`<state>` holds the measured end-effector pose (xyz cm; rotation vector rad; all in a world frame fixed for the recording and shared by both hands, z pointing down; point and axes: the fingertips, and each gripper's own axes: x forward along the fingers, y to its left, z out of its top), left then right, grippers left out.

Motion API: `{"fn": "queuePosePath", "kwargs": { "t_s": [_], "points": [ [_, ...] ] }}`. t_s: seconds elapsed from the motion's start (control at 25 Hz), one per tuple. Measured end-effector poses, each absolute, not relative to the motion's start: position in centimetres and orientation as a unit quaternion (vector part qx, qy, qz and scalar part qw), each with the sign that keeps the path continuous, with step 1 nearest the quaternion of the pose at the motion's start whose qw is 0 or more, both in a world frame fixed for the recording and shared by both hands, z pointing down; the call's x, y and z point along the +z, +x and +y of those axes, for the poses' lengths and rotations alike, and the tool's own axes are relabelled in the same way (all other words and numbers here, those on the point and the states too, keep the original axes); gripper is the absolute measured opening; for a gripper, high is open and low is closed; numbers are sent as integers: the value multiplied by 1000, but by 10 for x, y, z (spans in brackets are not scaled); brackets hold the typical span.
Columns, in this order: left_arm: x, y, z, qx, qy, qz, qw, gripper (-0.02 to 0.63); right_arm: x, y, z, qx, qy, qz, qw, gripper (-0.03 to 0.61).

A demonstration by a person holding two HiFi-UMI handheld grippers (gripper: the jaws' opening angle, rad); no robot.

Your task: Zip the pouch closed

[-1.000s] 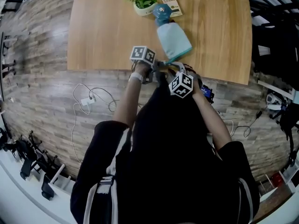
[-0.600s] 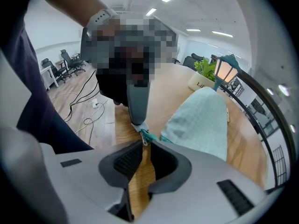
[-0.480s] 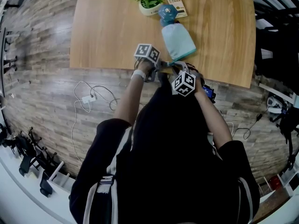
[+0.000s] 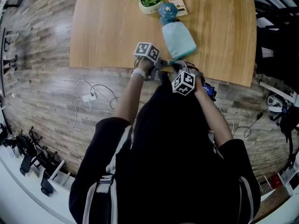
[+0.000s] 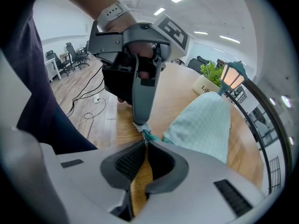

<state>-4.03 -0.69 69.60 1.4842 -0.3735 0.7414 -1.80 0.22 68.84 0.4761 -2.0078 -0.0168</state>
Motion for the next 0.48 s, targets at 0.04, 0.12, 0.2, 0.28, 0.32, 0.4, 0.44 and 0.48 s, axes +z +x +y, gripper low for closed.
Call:
{"fn": "queuePosePath", "kwargs": {
  "t_s": [0.04, 0.12, 0.2, 0.28, 0.32, 0.4, 0.44, 0.48],
  "points": [
    [696, -40, -7, 326, 657, -167, 659, -2, 688, -18, 2, -3, 197, -835, 513, 31],
    [696, -40, -7, 324, 660, -174, 655, -2, 688, -18, 3, 9, 201, -836, 511, 17],
    [696, -40, -7, 326, 664, -181, 649, -2, 687, -19, 3, 20, 209, -835, 508, 17],
    [695, -40, -8, 331, 666, -182, 643, -2, 686, -18, 3, 27, 214, -835, 506, 15],
    [694, -41, -8, 335, 667, -181, 641, -2, 685, -18, 3, 28, 213, -835, 506, 15],
    [693, -40, -7, 342, 668, -178, 637, -2, 684, -17, 4, 31, 214, -835, 506, 15],
    [693, -40, -6, 345, 668, -177, 636, -2, 684, -17, 4, 34, 215, -835, 505, 15],
    [693, -40, -6, 346, 668, -178, 635, -2, 684, -16, 4, 38, 217, -835, 504, 15]
  ]
}}
